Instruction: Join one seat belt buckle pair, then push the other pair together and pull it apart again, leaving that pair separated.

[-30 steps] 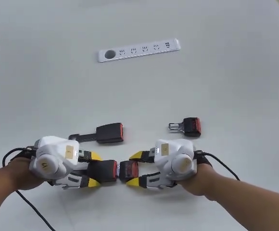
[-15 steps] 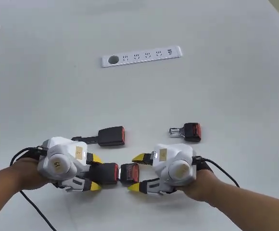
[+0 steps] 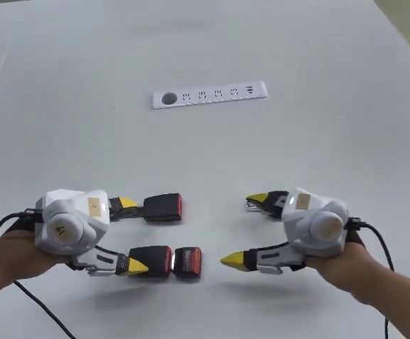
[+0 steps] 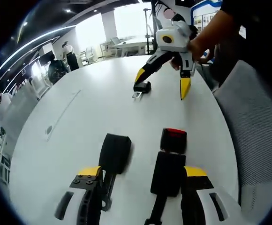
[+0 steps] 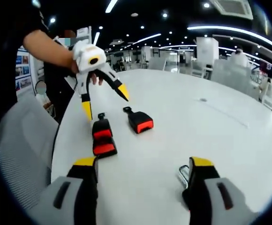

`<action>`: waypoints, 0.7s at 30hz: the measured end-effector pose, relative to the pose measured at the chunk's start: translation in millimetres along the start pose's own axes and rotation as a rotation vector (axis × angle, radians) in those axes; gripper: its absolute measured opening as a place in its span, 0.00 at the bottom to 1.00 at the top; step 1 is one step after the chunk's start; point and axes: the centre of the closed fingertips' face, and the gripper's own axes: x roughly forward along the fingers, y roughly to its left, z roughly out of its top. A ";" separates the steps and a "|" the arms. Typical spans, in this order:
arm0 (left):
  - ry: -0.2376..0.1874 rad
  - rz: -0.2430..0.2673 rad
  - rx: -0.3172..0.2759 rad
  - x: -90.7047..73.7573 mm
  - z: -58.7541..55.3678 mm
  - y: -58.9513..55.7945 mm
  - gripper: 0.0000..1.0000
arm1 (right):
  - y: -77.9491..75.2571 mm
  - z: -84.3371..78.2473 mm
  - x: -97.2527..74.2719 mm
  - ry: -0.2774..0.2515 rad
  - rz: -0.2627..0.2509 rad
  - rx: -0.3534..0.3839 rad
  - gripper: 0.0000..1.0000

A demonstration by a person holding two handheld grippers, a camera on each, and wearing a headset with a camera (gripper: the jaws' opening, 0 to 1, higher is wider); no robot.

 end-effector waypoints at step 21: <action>0.062 -0.050 0.028 48.5 2.4 53.4 0.66 | -74.9 -54.2 -22.9 0.150 0.047 -0.032 0.73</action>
